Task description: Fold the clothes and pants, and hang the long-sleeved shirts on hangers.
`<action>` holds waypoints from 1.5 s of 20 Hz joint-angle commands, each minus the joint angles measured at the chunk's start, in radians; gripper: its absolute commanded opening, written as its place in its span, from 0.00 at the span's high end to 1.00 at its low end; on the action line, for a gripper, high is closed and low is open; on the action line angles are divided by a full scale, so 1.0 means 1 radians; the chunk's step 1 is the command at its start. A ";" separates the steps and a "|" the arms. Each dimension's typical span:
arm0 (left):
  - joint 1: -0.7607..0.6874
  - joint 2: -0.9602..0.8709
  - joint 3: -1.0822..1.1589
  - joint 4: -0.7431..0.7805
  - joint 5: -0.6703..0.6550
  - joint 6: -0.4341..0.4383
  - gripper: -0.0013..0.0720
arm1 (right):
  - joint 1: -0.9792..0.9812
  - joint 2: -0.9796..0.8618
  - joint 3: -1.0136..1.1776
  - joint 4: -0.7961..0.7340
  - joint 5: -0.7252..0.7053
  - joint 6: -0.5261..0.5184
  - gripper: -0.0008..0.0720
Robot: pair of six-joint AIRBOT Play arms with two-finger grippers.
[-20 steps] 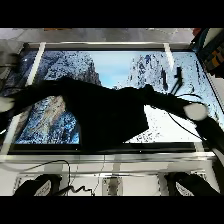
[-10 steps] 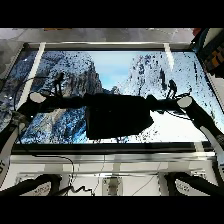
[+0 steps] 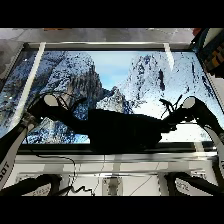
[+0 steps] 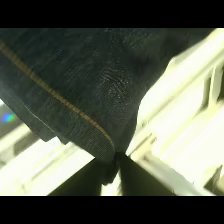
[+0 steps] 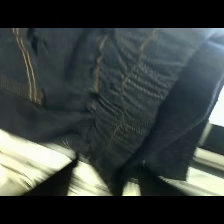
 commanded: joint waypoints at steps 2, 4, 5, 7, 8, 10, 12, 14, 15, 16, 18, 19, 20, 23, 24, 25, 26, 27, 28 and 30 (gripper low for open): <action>-0.067 -0.003 0.000 0.037 0.003 -0.011 0.03 | -0.003 0.000 0.000 -0.084 -0.007 -0.073 0.19; -0.071 -0.003 0.000 0.037 0.049 -0.011 0.02 | -0.003 0.000 0.000 -0.102 -0.068 -0.068 0.19; -0.071 -0.003 0.000 0.037 0.069 -0.011 0.02 | -0.004 0.000 0.000 -0.112 -0.100 -0.067 0.19; -0.071 -0.003 0.000 0.037 0.102 -0.011 0.03 | -0.004 -0.001 0.000 -0.143 -0.165 -0.039 0.17; -0.071 -0.003 0.000 0.037 0.124 -0.011 0.03 | -0.004 -0.004 0.000 -0.159 -0.198 -0.004 0.14; -0.072 -0.003 0.000 0.037 0.163 -0.011 0.03 | -0.013 -0.034 0.002 -0.164 -0.213 0.037 0.14; -0.072 -0.003 0.000 0.037 0.181 -0.011 0.03 | -0.050 -0.089 0.002 -0.120 -0.187 0.041 0.14; -0.072 -0.003 0.000 0.037 0.186 -0.011 0.03 | -0.100 -0.144 0.002 0.000 -0.161 0.016 0.14; -0.072 -0.003 0.000 0.037 0.194 -0.011 0.03 | -0.119 -0.174 0.002 0.064 -0.151 -0.033 0.14; -0.072 -0.004 0.000 0.037 0.208 -0.011 0.03 | -0.131 -0.201 0.002 0.103 -0.143 -0.063 0.14; -0.072 -0.017 0.000 0.037 0.225 -0.011 0.03 | -0.134 -0.259 0.002 0.166 -0.141 -0.142 0.14; -0.072 -0.031 0.000 0.037 0.233 -0.011 0.03 | -0.129 -0.288 0.000 0.225 -0.140 -0.192 0.14; -0.073 -0.047 0.000 0.037 0.237 -0.010 0.04 | -0.122 -0.310 -0.001 0.293 -0.140 -0.240 0.16; -0.075 -0.106 0.000 0.037 0.239 0.045 0.04 | -0.077 -0.337 0.000 0.466 -0.176 -0.383 0.28; -0.075 -0.120 0.000 0.037 0.254 0.045 0.04 | -0.056 -0.336 0.000 0.499 -0.205 -0.403 0.31; -0.075 -0.128 0.000 0.037 0.291 0.045 0.04 | -0.031 -0.336 0.000 0.530 -0.233 -0.413 0.30; -0.075 -0.132 0.000 0.038 0.337 0.045 0.04 | -0.001 -0.337 0.000 0.551 -0.257 -0.415 0.23; -0.075 -0.134 0.000 0.037 0.376 0.045 0.04 | 0.026 -0.336 0.003 0.546 -0.271 -0.415 0.04; -0.075 -0.134 0.000 0.037 0.401 0.045 0.04 | 0.043 -0.336 0.013 0.522 -0.273 -0.414 0.04; -0.074 -0.134 0.000 0.051 0.409 0.045 0.04 | 0.053 -0.334 0.051 0.467 -0.272 -0.402 0.04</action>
